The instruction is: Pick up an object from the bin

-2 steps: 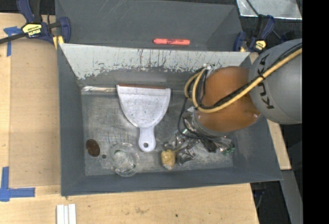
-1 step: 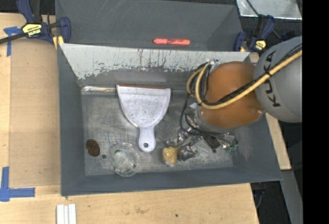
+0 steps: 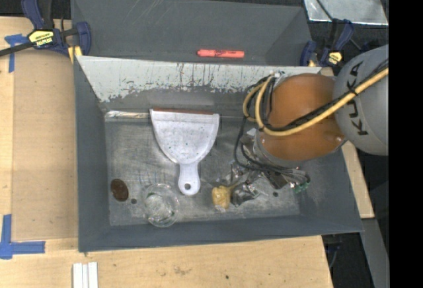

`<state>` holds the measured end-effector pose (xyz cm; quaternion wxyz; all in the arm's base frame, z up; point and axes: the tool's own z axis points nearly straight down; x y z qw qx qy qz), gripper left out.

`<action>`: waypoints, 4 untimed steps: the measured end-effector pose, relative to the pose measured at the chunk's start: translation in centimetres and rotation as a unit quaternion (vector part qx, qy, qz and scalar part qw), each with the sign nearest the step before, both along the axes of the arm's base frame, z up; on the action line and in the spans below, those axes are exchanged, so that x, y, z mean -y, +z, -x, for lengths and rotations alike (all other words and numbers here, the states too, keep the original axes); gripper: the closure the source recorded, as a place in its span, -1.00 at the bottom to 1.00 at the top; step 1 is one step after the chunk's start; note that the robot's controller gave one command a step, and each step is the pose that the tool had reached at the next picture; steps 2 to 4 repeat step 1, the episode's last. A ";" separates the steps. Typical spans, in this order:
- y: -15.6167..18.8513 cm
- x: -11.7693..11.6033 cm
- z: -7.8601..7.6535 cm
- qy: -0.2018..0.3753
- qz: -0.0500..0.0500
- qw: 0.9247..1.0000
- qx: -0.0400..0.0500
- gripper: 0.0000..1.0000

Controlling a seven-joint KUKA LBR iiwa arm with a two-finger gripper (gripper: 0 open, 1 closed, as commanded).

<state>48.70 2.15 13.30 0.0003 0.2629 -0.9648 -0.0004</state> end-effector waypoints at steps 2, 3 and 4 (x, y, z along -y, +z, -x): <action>1.6 0.0 -0.1 0.000 0.000 1.000 0.003 1.00; 1.6 0.0 -0.1 0.000 0.000 1.000 0.003 1.00; 1.6 0.0 -0.1 0.000 0.000 1.000 0.003 1.00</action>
Offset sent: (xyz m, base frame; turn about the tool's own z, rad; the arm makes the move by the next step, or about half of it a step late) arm -0.0001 0.0000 0.0553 0.0000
